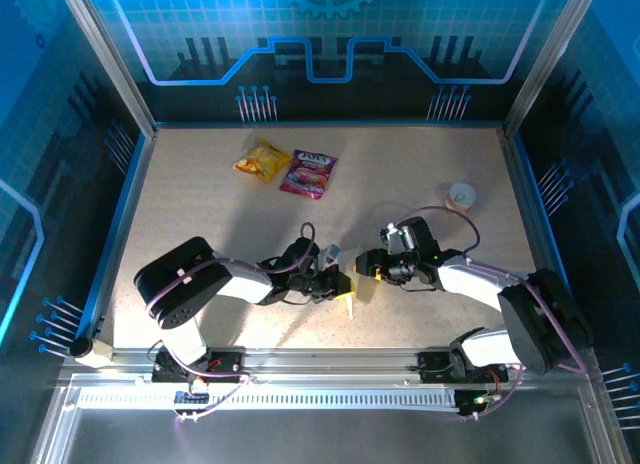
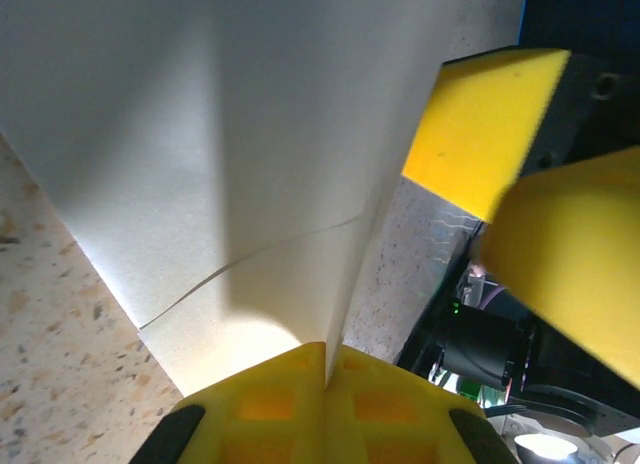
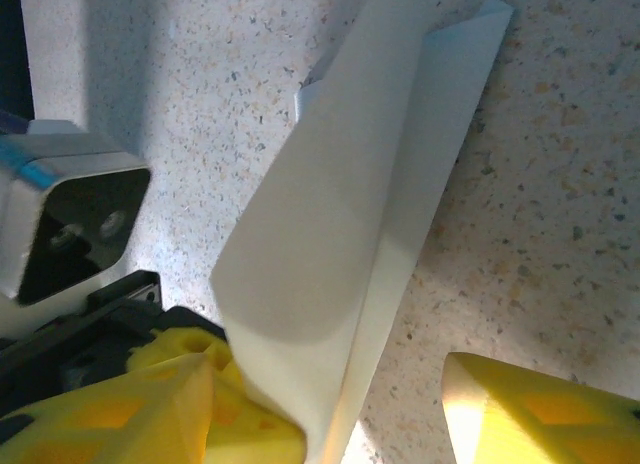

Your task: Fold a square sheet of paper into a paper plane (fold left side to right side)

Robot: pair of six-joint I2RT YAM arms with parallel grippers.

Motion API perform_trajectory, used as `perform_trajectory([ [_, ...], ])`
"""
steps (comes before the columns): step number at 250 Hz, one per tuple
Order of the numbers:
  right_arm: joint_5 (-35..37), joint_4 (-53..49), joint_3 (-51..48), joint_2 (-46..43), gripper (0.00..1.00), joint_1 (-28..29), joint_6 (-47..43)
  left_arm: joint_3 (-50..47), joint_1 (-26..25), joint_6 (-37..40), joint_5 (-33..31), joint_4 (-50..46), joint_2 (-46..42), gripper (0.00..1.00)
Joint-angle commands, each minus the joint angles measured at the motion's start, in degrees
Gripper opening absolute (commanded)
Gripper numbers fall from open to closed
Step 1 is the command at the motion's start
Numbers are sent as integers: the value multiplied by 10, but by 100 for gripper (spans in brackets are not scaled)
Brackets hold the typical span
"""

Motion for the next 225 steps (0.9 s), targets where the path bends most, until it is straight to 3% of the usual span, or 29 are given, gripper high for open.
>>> perform_trajectory([
  [1, 1, 36, 17, 20, 59, 12, 11, -6, 5, -10, 17, 26, 6, 0],
  [58, -6, 48, 29, 49, 54, 16, 9, -13, 7, -22, 17, 47, 11, 0],
  [225, -14, 79, 35, 112, 52, 25, 11, -19, 9, -43, 15, 92, 44, 3],
])
